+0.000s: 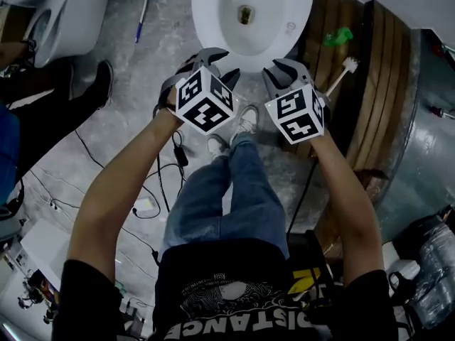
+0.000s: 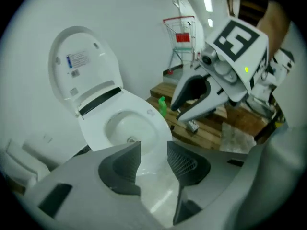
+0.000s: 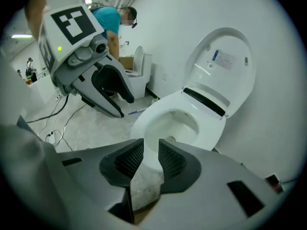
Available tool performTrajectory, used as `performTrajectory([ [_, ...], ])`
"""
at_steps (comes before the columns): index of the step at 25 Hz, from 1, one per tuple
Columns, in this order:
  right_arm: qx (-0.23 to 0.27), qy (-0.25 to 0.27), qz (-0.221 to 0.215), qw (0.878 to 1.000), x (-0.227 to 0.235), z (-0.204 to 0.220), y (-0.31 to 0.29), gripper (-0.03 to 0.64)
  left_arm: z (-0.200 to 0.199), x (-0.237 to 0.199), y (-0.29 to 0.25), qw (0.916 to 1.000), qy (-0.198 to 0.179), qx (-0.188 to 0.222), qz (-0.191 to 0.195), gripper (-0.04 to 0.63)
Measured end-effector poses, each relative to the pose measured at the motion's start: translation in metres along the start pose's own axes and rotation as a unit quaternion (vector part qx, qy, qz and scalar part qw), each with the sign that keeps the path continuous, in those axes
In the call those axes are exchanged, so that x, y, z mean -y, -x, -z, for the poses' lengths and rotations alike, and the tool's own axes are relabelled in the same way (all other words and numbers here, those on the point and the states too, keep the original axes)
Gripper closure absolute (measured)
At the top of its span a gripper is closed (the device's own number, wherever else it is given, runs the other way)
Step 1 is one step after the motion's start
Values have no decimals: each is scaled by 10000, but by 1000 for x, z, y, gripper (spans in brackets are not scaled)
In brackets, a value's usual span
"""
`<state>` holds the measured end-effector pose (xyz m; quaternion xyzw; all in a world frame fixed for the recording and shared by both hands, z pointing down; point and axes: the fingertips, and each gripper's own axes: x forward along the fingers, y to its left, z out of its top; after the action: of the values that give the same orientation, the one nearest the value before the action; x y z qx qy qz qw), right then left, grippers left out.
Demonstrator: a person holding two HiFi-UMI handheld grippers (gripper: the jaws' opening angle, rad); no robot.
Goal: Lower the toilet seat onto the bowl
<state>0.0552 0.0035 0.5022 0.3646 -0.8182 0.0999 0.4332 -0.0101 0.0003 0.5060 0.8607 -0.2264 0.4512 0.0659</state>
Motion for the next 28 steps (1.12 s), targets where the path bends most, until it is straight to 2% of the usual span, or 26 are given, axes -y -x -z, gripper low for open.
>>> performTrajectory([
  [3, 339, -433, 58, 9985, -1, -26, 32, 535, -28, -4, 39, 9951, 842, 521, -60, 430],
  [7, 770, -1198, 99, 9898, -1, -57, 76, 552, -61, 5, 83, 9859, 1301, 1056, 1, 457],
  [10, 1099, -1639, 126, 9803, -2, -81, 110, 561, -85, 11, 114, 9757, 1661, 1429, 39, 485],
  [16, 1703, -2487, 191, 9533, -5, -120, 175, 581, -127, 19, 180, 9529, 2070, 2211, -164, 540],
  [20, 2073, -2897, 248, 9341, -14, -141, 219, 584, -145, 30, 220, 9380, 2253, 2628, -211, 543],
  [23, 2384, -3146, 256, 9185, -25, -158, 247, 589, -151, 35, 245, 9287, 2456, 2767, -247, 563],
  [28, 2538, -3263, 464, 9094, -45, -168, 276, 598, -147, 49, 279, 9129, 2790, 2942, -463, 583],
])
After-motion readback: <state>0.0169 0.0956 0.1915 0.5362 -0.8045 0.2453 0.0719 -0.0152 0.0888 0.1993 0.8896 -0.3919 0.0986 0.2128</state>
